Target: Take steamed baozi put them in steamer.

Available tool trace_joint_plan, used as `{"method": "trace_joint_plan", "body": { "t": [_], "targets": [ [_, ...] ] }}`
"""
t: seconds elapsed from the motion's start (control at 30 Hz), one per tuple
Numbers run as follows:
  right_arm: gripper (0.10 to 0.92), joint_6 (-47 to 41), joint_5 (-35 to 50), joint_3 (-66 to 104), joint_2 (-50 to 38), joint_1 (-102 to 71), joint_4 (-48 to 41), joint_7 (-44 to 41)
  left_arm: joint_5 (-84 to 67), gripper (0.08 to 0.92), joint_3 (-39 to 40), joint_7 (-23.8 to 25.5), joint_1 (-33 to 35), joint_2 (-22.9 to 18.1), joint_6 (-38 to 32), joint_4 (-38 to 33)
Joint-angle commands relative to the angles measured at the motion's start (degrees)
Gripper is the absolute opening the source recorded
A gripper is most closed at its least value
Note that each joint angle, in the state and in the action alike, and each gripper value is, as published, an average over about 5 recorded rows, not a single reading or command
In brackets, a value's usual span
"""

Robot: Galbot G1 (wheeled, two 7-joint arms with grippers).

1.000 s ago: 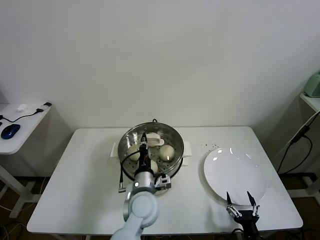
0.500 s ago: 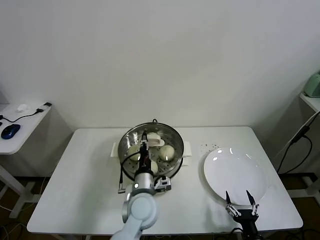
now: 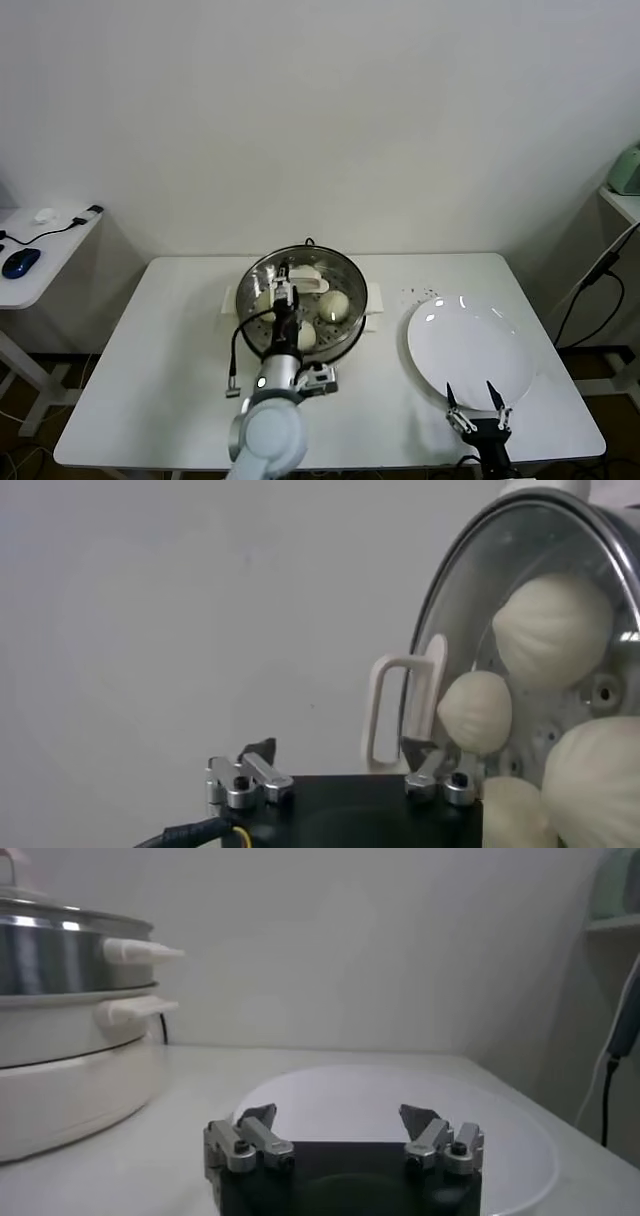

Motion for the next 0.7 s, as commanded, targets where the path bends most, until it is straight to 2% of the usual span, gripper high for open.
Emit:
{"method": "trace_joint_plan", "body": {
  "t": [0.03, 0.2, 0.33, 0.5, 0.6, 0.7],
  "targets": [
    [0.823, 1.71, 2.42, -0.44, -0.21, 0.00, 0.53, 1.85, -5.90, 0.810, -0.07, -0.97, 2.73, 1.49, -1.29, -5.66],
    [0.823, 3.23, 2.57, 0.55, -0.95, -0.71, 1.24, 1.75, -26.45, 0.822, -4.59, -9.10, 6.51, 3.69, -10.26, -10.49],
    [0.823, 3.98, 3.21, 1.08, -1.30, -1.02, 1.53, 1.86, -48.31, 0.823, -13.49, -14.55, 9.54, 3.58, -17.64, -13.24],
    [0.823, 4.74, 3.58, 1.41, -1.36, -0.93, 1.25, 1.94, -73.85, 0.823, -29.69, -15.26, 13.80, 2.88, -26.04, -14.72],
    [0.823, 4.81, 3.73, 1.37, -1.50, -0.72, 1.01, 1.92, -88.81, 0.823, -38.51, -14.96, 16.33, 4.60, -28.45, -13.11],
    [0.823, 5.01, 3.78, 1.23, -1.50, -0.37, 0.57, 1.83, -99.02, 0.823, -43.39, -14.10, 18.97, 7.49, -30.03, -9.14]
  ]
}}
